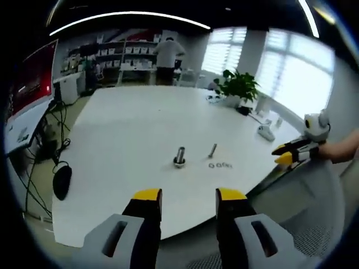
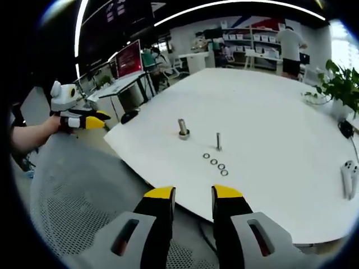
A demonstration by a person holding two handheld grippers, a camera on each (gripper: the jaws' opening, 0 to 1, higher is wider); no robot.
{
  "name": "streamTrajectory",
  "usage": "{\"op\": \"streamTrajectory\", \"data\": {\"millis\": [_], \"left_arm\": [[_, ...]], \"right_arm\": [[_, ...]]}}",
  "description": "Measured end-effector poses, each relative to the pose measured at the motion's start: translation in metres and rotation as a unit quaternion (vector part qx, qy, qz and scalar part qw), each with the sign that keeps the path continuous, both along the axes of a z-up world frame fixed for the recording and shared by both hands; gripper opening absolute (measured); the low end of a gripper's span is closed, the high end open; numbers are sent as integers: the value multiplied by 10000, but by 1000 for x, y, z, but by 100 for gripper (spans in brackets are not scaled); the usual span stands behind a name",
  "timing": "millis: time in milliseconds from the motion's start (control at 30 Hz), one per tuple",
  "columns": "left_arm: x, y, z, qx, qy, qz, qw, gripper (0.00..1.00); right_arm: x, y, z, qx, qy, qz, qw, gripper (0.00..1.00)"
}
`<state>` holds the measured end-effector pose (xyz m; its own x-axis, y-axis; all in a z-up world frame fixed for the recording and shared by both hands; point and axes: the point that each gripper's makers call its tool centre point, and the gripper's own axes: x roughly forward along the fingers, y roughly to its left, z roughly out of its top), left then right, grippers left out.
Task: Place the washer onto the threaded stud by aligning its center hole with the stud, sliding it down to the base, and recovering from edge contact or off-axis alignment until the washer reaches the visible bottom stop.
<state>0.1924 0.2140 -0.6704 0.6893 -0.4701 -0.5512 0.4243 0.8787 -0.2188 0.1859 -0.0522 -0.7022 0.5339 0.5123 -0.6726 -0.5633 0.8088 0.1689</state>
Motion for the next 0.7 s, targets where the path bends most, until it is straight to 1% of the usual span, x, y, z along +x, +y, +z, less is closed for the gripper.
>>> {"op": "streamTrajectory", "data": {"millis": [67, 100, 133, 167, 200, 233, 300, 400, 467, 533, 600, 700], "left_arm": [[2, 3, 0, -102, 21, 56, 9999, 33], [3, 2, 3, -305, 21, 131, 9994, 34], [3, 3, 3, -320, 7, 149, 9994, 34], [3, 3, 3, -304, -4, 149, 9994, 36], [3, 2, 1, -220, 20, 147, 9996, 36], [2, 4, -4, -74, 106, 122, 9998, 36], [0, -1, -7, -81, 195, 19, 9998, 36], [1, 4, -8, -87, 220, 128, 9996, 37], [0, 4, -14, -123, 402, 165, 9990, 39], [-5, 1, -20, 60, 534, 18, 9986, 38], [-6, -3, -22, 74, 575, -60, 9983, 39], [-8, -3, -24, 92, 649, -76, 9978, 39]], "right_arm": [[-1, 0, -2, -43, 53, -4, 10000, 28], [-2, 0, -2, -48, 64, -5, 10000, 28], [-2, -1, -2, -59, 66, -12, 10000, 28], [-2, -2, -3, -76, 78, -26, 9999, 28], [-3, -3, -4, -98, 121, -49, 9999, 28], [-3, -3, -5, -103, 148, -56, 9998, 28], [-3, -3, -6, -152, 194, -45, 9997, 28], [-4, -4, -9, -195, 235, -28, 9995, 28], [-3, -6, -6, -197, 188, -102, 9996, 28], [-1, -8, -6, -172, 165, -179, 9996, 27], [-1, -9, -7, -191, 187, -219, 9994, 27], [-3, -11, -11, -298, 270, -193, 9990, 27]]}}
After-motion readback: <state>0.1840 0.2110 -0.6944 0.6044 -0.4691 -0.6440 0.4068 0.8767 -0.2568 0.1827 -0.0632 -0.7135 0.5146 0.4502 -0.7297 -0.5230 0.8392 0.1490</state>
